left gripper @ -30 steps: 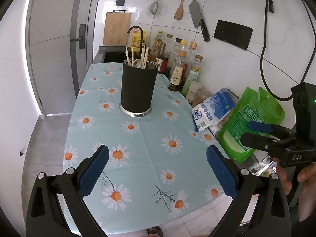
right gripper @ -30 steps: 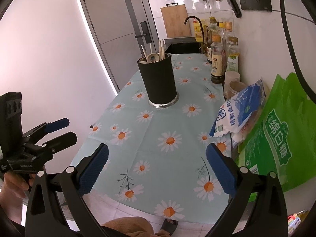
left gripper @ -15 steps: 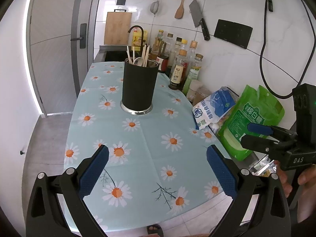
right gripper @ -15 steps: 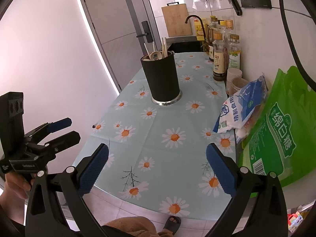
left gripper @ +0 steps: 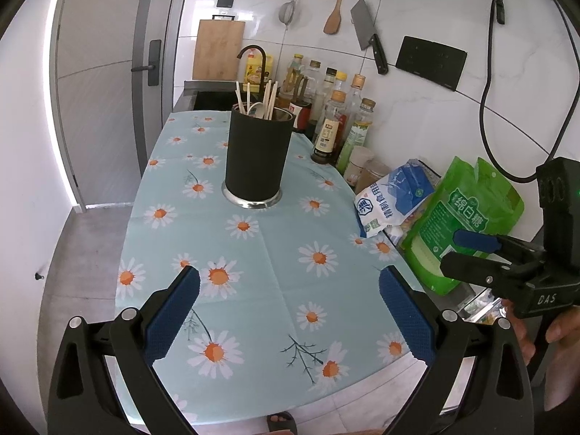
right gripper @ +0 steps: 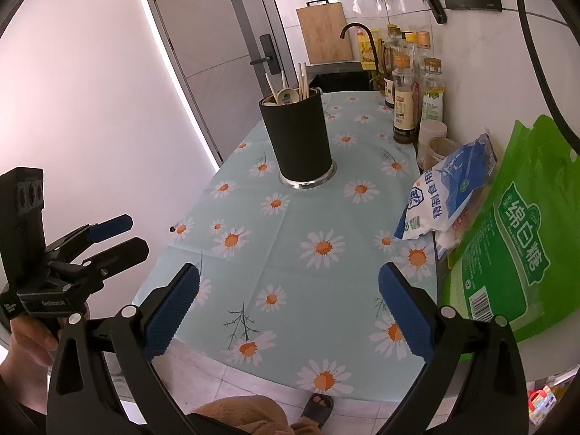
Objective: Organize utensils
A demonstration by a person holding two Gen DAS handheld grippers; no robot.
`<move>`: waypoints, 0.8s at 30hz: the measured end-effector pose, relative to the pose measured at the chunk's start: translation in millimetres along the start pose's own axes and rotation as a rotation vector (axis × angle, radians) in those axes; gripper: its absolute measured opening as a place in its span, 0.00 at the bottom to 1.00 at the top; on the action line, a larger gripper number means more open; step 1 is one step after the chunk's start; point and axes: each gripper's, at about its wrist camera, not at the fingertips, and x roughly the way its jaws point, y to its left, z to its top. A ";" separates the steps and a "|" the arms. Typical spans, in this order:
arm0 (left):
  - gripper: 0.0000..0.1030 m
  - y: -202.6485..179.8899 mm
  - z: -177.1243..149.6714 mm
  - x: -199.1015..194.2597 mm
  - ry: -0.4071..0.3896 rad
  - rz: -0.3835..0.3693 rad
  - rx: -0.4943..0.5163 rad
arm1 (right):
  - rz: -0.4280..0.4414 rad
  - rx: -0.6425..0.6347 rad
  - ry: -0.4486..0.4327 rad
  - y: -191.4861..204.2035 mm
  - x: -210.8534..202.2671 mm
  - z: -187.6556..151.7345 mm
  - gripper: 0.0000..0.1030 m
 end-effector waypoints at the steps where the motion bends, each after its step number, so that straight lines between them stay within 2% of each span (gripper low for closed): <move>1: 0.94 -0.4 0.1 0.2 0.000 0.005 0.003 | 0.001 0.001 0.000 0.0 -0.1 0.0 0.95; 24: 0.94 -4.0 5.7 8.4 0.005 -0.013 0.005 | 0.002 0.017 0.009 -2.8 5.5 3.6 0.95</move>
